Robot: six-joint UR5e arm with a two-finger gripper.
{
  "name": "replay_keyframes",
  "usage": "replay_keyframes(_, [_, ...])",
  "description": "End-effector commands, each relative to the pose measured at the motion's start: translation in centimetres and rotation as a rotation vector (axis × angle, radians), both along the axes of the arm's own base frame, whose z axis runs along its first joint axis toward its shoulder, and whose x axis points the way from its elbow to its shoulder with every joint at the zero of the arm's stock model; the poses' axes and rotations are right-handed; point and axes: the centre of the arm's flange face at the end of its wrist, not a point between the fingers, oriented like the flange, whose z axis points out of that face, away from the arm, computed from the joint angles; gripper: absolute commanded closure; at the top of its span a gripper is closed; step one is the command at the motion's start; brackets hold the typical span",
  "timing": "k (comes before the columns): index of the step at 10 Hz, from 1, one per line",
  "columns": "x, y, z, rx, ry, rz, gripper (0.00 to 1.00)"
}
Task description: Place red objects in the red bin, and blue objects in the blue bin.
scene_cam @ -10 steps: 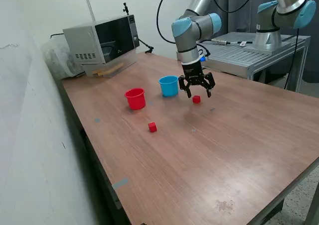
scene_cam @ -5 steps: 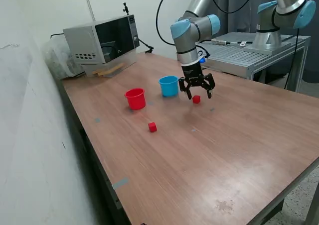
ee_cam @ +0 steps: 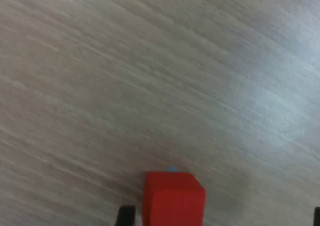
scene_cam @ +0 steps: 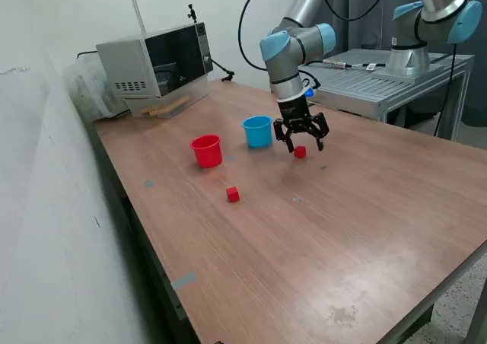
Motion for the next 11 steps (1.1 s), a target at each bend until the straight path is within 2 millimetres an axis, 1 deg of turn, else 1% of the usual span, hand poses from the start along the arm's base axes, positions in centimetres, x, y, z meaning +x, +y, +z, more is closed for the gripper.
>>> replay_keyframes(1, [0.26,0.26,-0.22,0.009,0.022,0.022,0.0])
replay_keyframes(5, [0.65,0.49,0.01,0.038,0.069,0.08,0.0])
replay_keyframes(6, [0.83,0.78,-0.05,0.072,0.077,0.083,0.0])
replay_keyframes(9, [1.11,0.84,-0.12,0.083,0.082,0.083,0.0])
replay_keyframes(10, [1.09,0.84,-0.11,0.083,0.083,0.083,1.0])
replay_keyframes(11, [1.0,0.86,-0.03,0.084,0.088,0.084,1.0])
